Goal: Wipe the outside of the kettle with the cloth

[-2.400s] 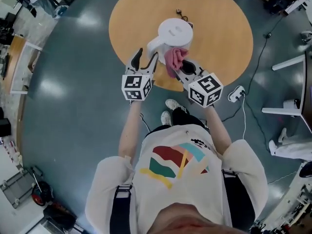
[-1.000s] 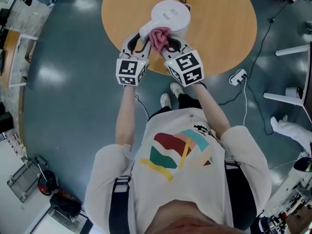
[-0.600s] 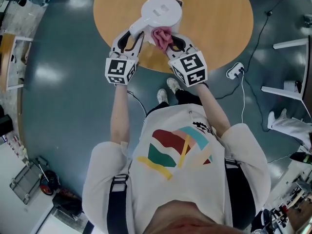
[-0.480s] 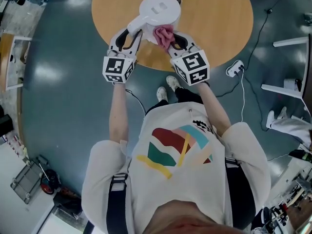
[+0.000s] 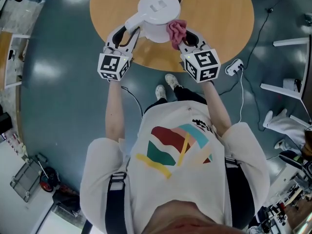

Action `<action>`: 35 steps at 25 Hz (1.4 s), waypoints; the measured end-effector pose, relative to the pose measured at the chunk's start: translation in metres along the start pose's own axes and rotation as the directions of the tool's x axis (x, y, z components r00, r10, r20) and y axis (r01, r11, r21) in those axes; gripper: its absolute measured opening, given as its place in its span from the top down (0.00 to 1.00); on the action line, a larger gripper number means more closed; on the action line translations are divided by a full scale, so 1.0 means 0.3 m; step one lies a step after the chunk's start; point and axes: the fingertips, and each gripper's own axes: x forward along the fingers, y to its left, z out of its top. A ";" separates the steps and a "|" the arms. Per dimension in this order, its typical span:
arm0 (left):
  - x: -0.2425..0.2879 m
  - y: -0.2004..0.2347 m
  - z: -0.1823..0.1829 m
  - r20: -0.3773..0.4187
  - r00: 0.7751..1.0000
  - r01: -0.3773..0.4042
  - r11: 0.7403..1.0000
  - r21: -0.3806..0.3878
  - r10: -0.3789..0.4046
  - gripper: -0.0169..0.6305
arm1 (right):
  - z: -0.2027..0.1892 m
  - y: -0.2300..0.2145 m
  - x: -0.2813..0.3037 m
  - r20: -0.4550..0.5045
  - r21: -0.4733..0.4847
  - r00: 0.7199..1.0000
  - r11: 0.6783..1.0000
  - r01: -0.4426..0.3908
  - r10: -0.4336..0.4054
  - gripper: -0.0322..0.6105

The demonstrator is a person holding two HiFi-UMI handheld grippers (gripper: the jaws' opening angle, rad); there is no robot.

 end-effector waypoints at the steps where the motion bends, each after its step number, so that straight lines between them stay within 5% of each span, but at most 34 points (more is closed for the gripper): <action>1: 0.005 0.001 -0.001 -0.001 1.000 0.005 1.000 0.001 -0.005 0.66 | -0.001 -0.009 0.002 0.003 0.009 1.000 1.000 0.001 -0.001 0.88; 23: 0.093 0.052 -0.036 -0.021 0.976 0.216 0.976 0.013 -0.216 0.67 | -0.028 -0.324 0.199 -0.024 -0.017 1.000 1.000 0.000 -0.001 0.88; 35: 0.142 0.150 0.006 -0.004 0.977 0.213 0.977 0.002 -0.213 0.67 | 0.041 -0.370 0.329 -0.035 -0.034 0.999 0.999 -0.035 0.034 0.88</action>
